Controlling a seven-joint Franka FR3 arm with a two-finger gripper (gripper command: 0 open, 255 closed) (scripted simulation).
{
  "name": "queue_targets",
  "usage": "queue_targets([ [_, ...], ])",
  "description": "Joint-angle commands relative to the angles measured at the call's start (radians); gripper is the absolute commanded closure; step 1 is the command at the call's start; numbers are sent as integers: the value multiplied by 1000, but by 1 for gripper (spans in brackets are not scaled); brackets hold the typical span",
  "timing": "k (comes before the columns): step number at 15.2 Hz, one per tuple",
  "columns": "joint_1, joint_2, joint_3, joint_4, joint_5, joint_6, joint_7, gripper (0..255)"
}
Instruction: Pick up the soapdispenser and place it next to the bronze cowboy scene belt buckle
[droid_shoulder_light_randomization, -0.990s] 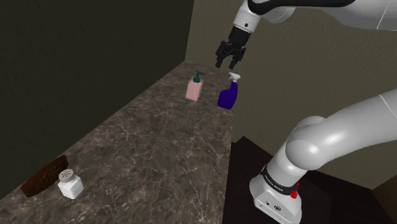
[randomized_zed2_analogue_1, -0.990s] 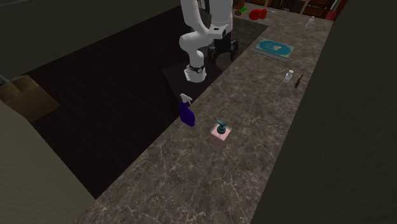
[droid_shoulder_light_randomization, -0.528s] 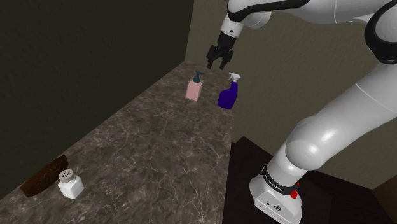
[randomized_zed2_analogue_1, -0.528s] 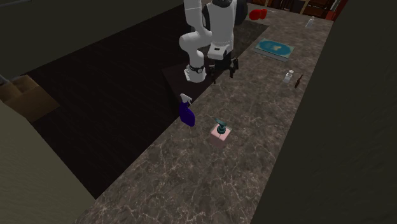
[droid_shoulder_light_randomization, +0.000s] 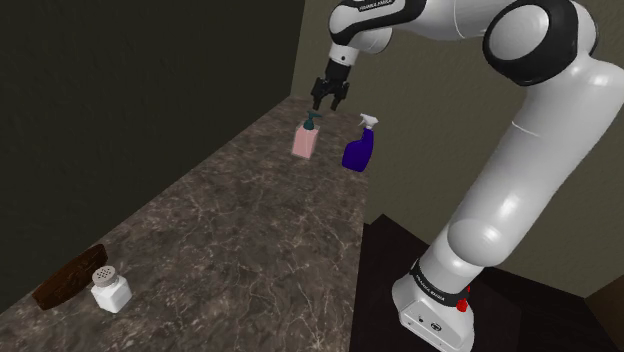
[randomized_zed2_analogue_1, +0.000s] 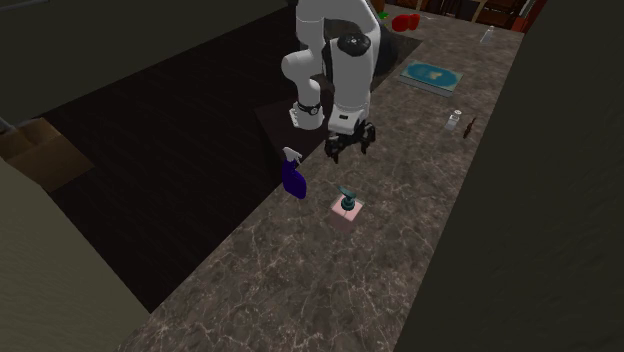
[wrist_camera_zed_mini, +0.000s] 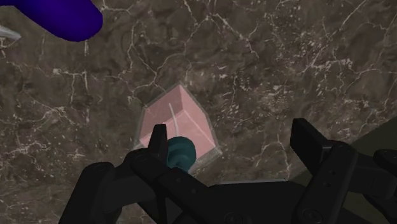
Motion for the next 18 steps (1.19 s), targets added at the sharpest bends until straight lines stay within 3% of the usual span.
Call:
queue_targets([
  [1,-10,92,-5,95,17,-13,-27,0],
  [8,-64,376,-3,411,61,-68,-91,0],
  [18,-60,399,3,343,69,22,-98,0],
])
